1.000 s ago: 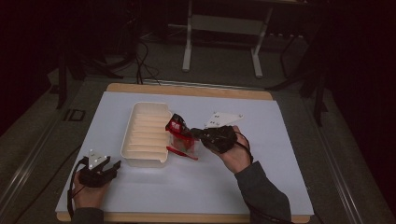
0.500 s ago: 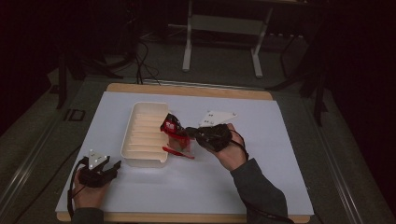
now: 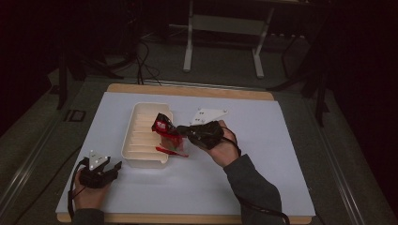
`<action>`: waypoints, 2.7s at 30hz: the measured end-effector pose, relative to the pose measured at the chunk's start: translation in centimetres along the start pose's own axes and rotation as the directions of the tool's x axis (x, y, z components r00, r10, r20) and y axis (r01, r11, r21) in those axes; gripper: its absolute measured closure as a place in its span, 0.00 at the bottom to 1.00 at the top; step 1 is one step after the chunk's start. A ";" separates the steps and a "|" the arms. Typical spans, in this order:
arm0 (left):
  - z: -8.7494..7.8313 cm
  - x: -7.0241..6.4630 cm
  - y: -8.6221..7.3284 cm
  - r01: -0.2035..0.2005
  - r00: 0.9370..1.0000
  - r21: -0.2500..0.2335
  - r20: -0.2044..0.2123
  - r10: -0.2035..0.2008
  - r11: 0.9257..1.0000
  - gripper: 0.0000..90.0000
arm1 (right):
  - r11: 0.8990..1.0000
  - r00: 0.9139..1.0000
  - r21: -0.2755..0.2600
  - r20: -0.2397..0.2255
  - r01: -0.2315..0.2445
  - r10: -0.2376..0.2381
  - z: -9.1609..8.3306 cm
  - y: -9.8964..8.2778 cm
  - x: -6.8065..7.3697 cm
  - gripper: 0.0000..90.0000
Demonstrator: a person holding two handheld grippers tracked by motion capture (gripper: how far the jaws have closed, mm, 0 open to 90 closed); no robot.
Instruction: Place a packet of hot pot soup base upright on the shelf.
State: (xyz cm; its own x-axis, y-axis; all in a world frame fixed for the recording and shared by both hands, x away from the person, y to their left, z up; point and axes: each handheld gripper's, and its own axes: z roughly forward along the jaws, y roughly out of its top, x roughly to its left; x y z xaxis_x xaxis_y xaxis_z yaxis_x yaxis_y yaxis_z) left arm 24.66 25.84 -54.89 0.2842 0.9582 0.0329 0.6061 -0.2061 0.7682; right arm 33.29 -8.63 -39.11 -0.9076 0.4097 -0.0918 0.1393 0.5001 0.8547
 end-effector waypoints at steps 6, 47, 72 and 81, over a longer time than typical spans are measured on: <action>0.0 0.0 0.0 0.002 1.000 -0.001 0.001 -0.002 1.000 0.55 | 1.000 1.000 -0.004 -0.011 0.003 -0.003 0.7 0.4 0.0 1.00; 0.0 0.0 0.0 0.000 1.000 -0.001 -0.001 0.000 1.000 0.55 | 1.000 0.997 -0.012 -0.080 0.017 -0.018 4.8 1.6 0.4 1.00; 0.0 0.1 0.0 0.004 1.000 -0.003 0.002 -0.004 1.000 0.55 | 1.000 0.992 -0.014 -0.128 0.018 -0.020 7.3 2.6 1.7 1.00; 0.0 0.1 0.0 0.004 1.000 -0.004 0.003 -0.004 1.000 0.55 | 1.000 0.990 -0.005 -0.141 0.020 -0.021 8.2 2.6 2.3 1.00</action>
State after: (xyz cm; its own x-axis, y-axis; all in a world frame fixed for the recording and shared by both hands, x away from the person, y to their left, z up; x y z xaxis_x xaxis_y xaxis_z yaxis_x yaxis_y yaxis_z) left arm 24.66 25.91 -54.86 0.2842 0.9583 0.0282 0.6039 -0.2019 0.7710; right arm 34.78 -0.15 -41.28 -0.9572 0.2871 -0.0365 0.1187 0.5045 0.8552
